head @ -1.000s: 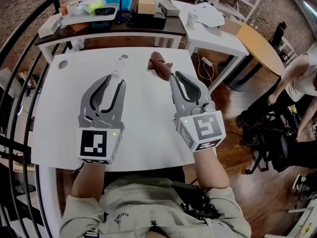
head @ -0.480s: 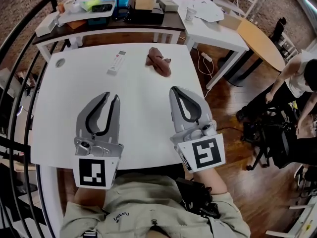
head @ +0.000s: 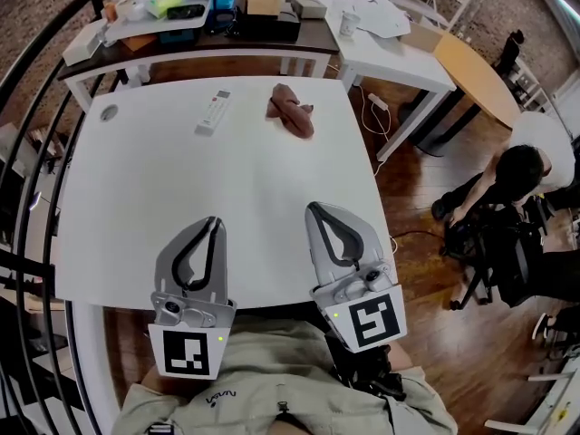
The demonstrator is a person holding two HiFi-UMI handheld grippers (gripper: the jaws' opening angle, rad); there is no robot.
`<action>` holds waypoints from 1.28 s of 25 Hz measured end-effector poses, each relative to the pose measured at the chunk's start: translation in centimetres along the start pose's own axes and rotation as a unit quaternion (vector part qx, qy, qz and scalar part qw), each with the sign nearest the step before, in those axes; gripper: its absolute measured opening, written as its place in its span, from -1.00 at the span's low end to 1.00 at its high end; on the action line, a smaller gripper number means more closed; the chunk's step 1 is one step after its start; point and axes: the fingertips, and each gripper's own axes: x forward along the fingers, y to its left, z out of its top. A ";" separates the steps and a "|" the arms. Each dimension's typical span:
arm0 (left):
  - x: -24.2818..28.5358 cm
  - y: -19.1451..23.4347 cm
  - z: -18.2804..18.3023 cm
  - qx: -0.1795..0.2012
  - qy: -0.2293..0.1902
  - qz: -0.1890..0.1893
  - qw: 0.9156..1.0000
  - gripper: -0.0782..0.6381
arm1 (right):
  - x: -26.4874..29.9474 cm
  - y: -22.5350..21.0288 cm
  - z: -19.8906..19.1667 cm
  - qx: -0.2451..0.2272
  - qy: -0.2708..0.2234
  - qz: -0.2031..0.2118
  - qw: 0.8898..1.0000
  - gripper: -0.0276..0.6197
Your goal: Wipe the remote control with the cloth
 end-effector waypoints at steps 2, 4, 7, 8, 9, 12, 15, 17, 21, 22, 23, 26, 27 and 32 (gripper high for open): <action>-0.3 -0.6 -0.7 -0.002 0.009 -0.009 1.000 -0.75 | -0.4 0.6 -0.9 0.010 0.007 0.020 1.000 -0.91; -0.6 -1.1 -1.5 -0.005 0.021 -0.020 1.000 -0.76 | -0.8 1.2 -1.7 0.019 0.011 0.042 0.999 -0.91; -0.6 -1.6 -2.8 -0.010 0.033 -0.031 0.999 -0.76 | -1.4 1.9 -3.0 0.026 0.023 0.066 0.997 -0.91; -0.5 -1.7 -3.2 -0.013 0.036 -0.032 0.999 -0.76 | -1.5 2.1 -3.6 0.027 0.031 0.073 0.996 -0.91; -0.4 -1.7 -3.7 -0.015 0.038 -0.032 0.999 -0.76 | -1.6 2.2 -4.4 0.030 0.042 0.078 0.996 -0.91; 0.0 -1.6 -5.0 -0.017 0.045 -0.030 0.998 -0.76 | -1.5 2.5 -6.7 0.037 0.076 0.086 0.993 -0.91; 0.4 -1.4 -6.0 -0.026 0.051 -0.026 0.998 -0.77 | -1.1 2.7 -7.3 0.046 0.082 0.087 0.992 -0.91; 0.5 -1.4 -6.2 -0.027 0.052 -0.025 0.998 -0.77 | -1.1 2.7 -7.5 0.049 0.086 0.086 0.991 -0.91; 0.5 -1.4 -6.3 -0.029 0.053 -0.027 0.998 -0.77 | -1.3 2.6 -8.0 0.048 0.095 0.082 0.991 -0.91; 0.5 -1.4 -6.3 -0.030 0.052 -0.027 0.998 -0.77 | -1.4 2.6 -8.3 0.047 0.099 0.081 0.991 -0.91; 0.4 -1.5 -6.4 -0.030 0.052 -0.027 0.998 -0.77 | -1.5 2.6 -8.4 0.046 0.102 0.081 0.990 -0.91; 0.4 -1.6 -6.4 -0.033 0.052 -0.027 0.998 -0.77 | -1.5 2.7 -8.2 0.049 0.098 0.081 0.991 -0.91; 0.4 -1.6 -6.4 -0.035 0.052 -0.027 0.998 -0.77 | -1.4 2.7 -7.8 0.051 0.092 0.081 0.991 -0.91; 0.3 -1.6 -6.4 -0.035 0.054 -0.030 0.997 -0.77 | -1.5 2.7 -8.2 0.048 0.100 0.081 0.991 -0.91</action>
